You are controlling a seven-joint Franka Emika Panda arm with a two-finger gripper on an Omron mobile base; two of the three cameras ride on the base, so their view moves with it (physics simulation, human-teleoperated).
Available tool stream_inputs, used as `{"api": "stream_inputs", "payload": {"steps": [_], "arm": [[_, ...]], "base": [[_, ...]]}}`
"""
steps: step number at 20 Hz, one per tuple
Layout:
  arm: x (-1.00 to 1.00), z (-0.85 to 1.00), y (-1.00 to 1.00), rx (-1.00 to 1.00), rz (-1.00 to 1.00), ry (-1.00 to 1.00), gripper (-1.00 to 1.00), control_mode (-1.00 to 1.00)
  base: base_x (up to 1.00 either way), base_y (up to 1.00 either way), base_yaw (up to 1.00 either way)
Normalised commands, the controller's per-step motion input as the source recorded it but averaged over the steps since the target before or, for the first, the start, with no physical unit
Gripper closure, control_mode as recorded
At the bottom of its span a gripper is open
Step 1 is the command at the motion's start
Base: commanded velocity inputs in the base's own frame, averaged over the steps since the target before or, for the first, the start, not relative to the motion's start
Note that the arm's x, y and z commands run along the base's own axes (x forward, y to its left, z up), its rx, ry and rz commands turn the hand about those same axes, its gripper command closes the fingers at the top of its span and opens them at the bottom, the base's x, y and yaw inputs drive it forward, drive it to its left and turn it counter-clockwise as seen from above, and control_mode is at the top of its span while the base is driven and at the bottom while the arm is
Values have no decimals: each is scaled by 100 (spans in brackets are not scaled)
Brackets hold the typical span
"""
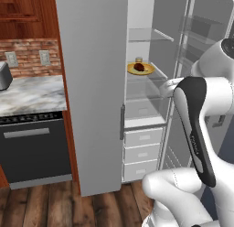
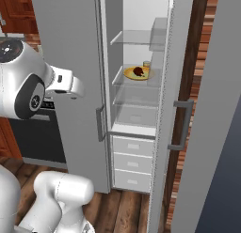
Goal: Retrieve the steak from the fridge and place it on the saucepan with marinade on the stove.
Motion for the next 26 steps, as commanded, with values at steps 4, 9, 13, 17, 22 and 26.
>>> {"api": "stream_inputs", "payload": {"steps": [4,9,13,17,22,26], "arm": [[0,0,0,0,0,0,-100,100],[0,0,0,0,0,0,-100,100],[0,0,0,0,0,0,-100,100],[0,0,0,0,0,0,-100,100],[0,0,0,0,0,0,-100,100],[0,0,0,0,0,0,-100,100]], "base": [[40,0,0],[54,0,0],[56,0,0],[56,0,0],[50,0,0],[46,0,0]]}}
